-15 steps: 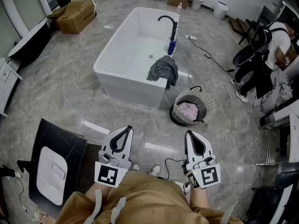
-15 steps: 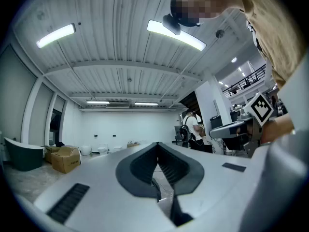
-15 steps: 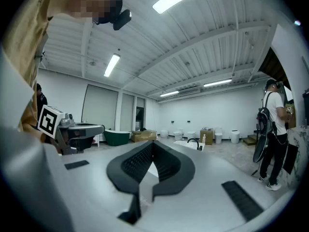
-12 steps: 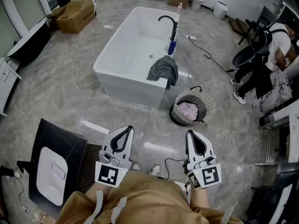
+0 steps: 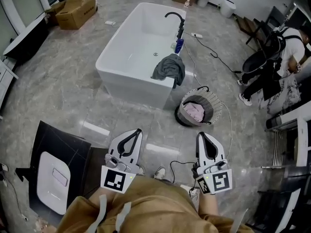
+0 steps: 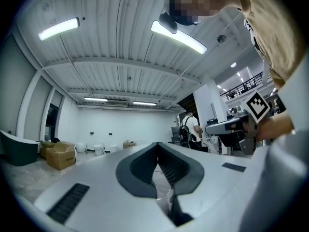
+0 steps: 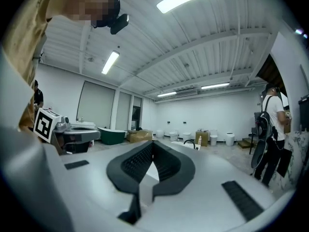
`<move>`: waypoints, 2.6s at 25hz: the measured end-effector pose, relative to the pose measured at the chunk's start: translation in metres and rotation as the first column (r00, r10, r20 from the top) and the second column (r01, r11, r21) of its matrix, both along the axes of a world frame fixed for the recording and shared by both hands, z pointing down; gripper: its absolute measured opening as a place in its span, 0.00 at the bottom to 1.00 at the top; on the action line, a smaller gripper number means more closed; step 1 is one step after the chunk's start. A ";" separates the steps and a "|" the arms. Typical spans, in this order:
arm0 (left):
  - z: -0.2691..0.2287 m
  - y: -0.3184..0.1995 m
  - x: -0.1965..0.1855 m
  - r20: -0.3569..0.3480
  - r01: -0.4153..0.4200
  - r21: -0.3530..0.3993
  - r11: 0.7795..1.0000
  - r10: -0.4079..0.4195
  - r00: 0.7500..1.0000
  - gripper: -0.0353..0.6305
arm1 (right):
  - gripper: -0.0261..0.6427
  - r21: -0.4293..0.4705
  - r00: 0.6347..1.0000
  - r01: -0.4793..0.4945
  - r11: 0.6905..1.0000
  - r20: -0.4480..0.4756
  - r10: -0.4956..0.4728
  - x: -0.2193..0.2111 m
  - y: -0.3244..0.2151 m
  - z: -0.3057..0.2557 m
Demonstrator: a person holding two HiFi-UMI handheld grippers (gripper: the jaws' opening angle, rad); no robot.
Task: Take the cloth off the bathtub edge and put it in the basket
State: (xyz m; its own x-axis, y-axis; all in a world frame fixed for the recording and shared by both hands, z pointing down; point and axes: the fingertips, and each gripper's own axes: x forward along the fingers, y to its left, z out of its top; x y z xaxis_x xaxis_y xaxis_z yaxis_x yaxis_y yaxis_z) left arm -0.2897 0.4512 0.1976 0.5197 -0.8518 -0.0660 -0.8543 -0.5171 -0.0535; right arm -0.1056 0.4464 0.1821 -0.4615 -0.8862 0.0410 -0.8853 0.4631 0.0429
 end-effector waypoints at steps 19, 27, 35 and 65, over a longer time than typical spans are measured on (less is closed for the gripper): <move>0.021 -0.026 -0.012 -0.007 -0.006 -0.026 1.000 0.006 1.000 0.06 | 0.05 -0.007 0.999 -0.032 0.999 0.019 0.032 -0.005 -0.032 0.014; 0.025 -0.111 0.020 0.054 0.022 -0.044 0.999 -0.020 0.998 0.06 | 0.05 0.000 0.998 0.020 1.000 0.065 -0.020 0.022 -0.132 0.022; 0.011 -0.217 0.094 0.068 -0.009 -0.039 0.999 0.012 0.998 0.06 | 0.05 -0.011 0.996 0.028 1.000 0.086 -0.027 0.086 -0.232 0.020; 0.009 -0.381 0.098 0.018 0.030 -0.044 0.999 -0.029 0.999 0.06 | 0.05 -0.055 0.992 0.124 0.991 0.013 -0.124 0.069 -0.376 0.022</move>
